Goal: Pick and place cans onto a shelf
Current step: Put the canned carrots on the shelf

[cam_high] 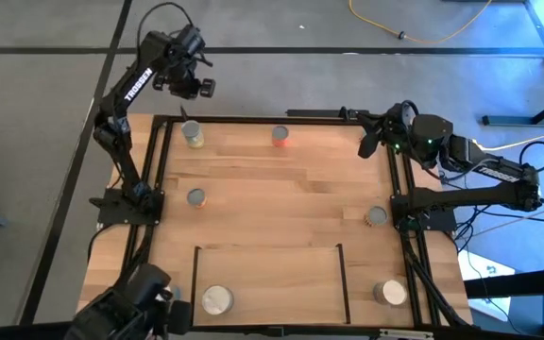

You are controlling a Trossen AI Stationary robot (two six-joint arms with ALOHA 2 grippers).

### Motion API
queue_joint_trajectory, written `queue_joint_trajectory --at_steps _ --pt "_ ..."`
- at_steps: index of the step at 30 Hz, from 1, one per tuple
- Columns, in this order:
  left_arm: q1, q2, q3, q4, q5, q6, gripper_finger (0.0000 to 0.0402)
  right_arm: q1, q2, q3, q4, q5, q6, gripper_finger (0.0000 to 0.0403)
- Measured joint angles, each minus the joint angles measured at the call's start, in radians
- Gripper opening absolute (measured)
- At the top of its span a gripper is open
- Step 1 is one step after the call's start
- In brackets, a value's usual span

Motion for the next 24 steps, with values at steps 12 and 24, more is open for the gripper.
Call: queue_joint_trajectory --at_steps 12,24 --pt "-0.001 0.0 -0.233 0.028 0.035 0.131 0.006 0.0 0.0 0.0 0.002 0.001 -0.021 0.0028" --pt "-0.006 0.001 -0.364 0.125 0.1 0.216 0.006 0.0 0.0 0.0 0.002 0.001 -0.021 0.0028"
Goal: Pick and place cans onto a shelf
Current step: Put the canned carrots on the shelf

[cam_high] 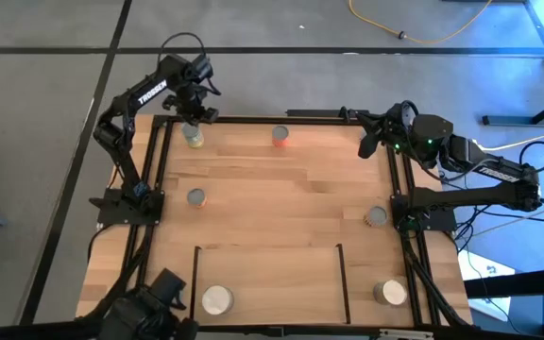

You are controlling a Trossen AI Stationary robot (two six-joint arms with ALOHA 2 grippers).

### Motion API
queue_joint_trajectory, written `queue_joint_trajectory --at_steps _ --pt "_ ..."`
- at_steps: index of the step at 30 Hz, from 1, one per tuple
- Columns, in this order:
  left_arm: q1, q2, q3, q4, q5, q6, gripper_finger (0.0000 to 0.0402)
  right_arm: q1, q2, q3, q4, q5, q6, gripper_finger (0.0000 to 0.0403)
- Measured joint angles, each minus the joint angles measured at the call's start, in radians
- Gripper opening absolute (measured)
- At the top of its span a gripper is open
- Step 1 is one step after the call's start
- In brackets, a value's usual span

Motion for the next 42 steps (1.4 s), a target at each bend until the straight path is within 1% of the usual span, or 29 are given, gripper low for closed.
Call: queue_joint_trajectory --at_steps 9,16,20,24,27,29,36,40,42 --pt "-0.009 0.0 -0.033 0.005 -0.003 0.13 0.006 0.0 0.0 0.0 0.0 0.0 0.0 0.0028" --pt "-0.027 -0.001 -0.046 -0.001 -0.06 0.278 0.006 0.0 0.0 0.0 0.0 0.001 0.003 0.0028" --pt "-0.027 -0.001 -0.046 0.011 -0.068 0.269 0.006 0.0 0.0 0.0 0.0 0.001 0.003 0.0028" --pt "-0.027 -0.001 -0.046 0.01 -0.067 0.181 0.006 0.0 0.0 0.0 0.0 0.001 0.005 0.0028" --pt "-0.028 -0.001 -0.046 0.01 -0.023 0.138 0.006 0.0 0.0 0.0 0.0 0.001 0.005 0.0028" --pt "-0.036 -0.001 -0.046 0.011 0.004 0.16 0.006 0.0 0.0 0.0 0.0 0.001 0.005 0.0028" --pt "-0.075 -0.001 -0.046 -0.005 0.002 0.251 0.006 0.0 0.0 0.0 0.0 0.001 0.004 0.0028" --pt "-0.087 -0.001 -0.046 -0.004 -0.003 0.259 0.006 0.0 0.0 0.0 0.0 0.001 0.004 0.0028" --pt "-0.082 -0.001 -0.046 0.007 -0.024 0.253 0.006 0.0 0.0 0.0 0.0 0.001 0.004 0.0028"
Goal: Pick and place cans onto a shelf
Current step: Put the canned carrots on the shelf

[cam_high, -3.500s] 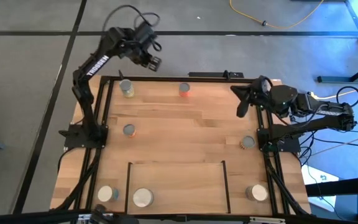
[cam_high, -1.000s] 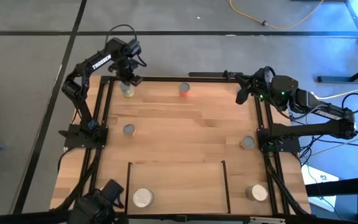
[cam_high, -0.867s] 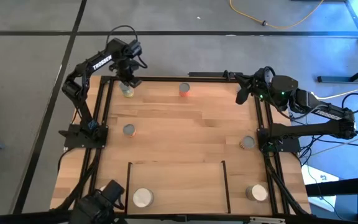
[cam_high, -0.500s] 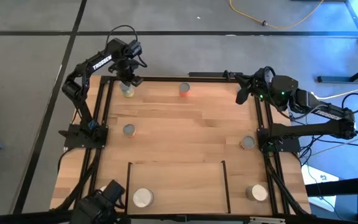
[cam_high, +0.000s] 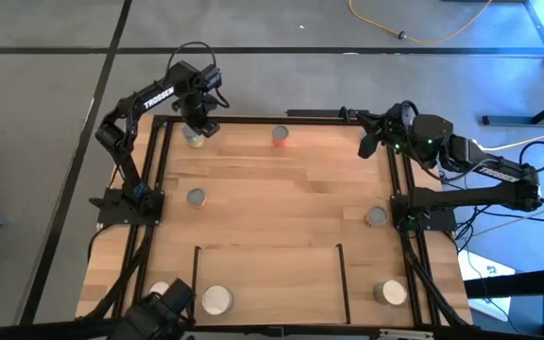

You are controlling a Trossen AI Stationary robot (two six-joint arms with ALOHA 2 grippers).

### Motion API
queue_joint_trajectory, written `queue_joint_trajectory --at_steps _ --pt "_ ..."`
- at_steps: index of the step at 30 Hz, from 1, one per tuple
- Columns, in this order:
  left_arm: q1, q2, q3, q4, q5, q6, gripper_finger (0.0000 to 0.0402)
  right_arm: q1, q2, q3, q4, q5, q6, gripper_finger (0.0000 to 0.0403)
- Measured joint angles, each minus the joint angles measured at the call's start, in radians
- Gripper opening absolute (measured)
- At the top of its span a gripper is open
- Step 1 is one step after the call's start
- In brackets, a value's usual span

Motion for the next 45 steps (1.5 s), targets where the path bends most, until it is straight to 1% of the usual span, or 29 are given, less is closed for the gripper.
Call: queue_joint_trajectory --at_steps 10,13,18,22,24,29,35,45 --pt "0.026 0.0 0.0 0.016 0.009 -0.109 0.006 0.0 0.0 0.0 0.0 0.0 0.0 0.0028" --pt "0.026 -0.001 -0.008 0.023 -0.018 -0.111 0.006 0.0 0.0 0.0 0.0 0.0 0.0 0.0028" --pt "0.027 -0.001 -0.073 0.036 -0.021 -0.085 0.006 0.0 0.0 0.0 0.0 0.0 0.0 0.0028" --pt "0.024 -0.001 -0.115 0.097 -0.024 -0.067 0.006 0.0 0.0 0.0 -0.001 0.0 0.0 0.0028" --pt "0.023 -0.001 -0.123 0.112 -0.044 -0.058 0.006 0.0 0.0 0.0 0.0 0.0 0.0 0.0028" --pt "0.024 -0.001 -0.127 0.117 -0.132 -0.05 0.006 0.0 0.0 0.0 0.0 0.0 0.0 0.0028" --pt "0.023 -0.001 -0.127 0.117 -0.132 -0.021 0.006 0.0 0.0 0.0 0.0 0.0 0.022 0.0028" --pt "0.028 -0.001 -0.127 0.136 -0.13 -0.014 0.006 0.0 0.0 0.0 0.0 0.0 0.023 0.0028"
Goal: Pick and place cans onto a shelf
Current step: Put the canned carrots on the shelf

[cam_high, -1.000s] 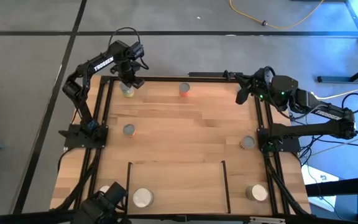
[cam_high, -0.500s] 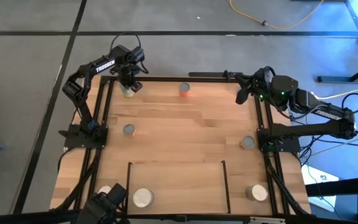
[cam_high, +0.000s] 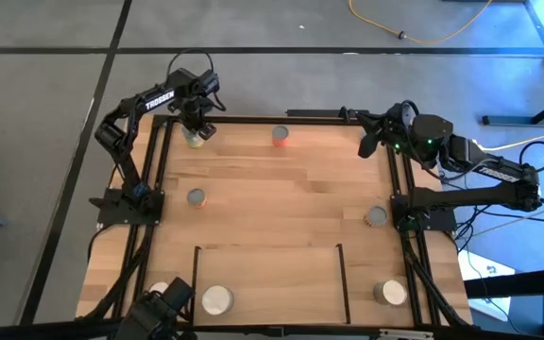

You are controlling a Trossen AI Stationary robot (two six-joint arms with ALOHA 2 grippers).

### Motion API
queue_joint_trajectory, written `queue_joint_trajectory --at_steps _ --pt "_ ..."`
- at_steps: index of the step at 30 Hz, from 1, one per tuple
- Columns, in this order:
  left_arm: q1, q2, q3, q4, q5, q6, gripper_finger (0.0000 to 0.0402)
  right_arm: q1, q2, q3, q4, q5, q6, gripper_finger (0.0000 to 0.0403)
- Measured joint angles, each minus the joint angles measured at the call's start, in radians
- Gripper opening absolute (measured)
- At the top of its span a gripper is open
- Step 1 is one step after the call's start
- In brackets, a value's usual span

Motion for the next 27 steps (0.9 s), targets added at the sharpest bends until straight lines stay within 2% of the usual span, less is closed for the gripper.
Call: queue_joint_trajectory --at_steps 11,22,27 --pt "0.006 -0.004 -0.082 0.038 -0.01 0.008 0.006 0.0 0.0 0.0 0.0 0.0 0.0 0.0028" --pt "0.007 -0.003 -0.088 0.052 -0.048 0.017 0.0059 0.0 0.0 0.0 0.001 0.0 -0.001 0.0028" --pt "0.008 -0.002 -0.089 0.057 -0.067 0.018 0.0021 0.0 0.0 0.0 0.003 0.0 -0.001 0.0028"
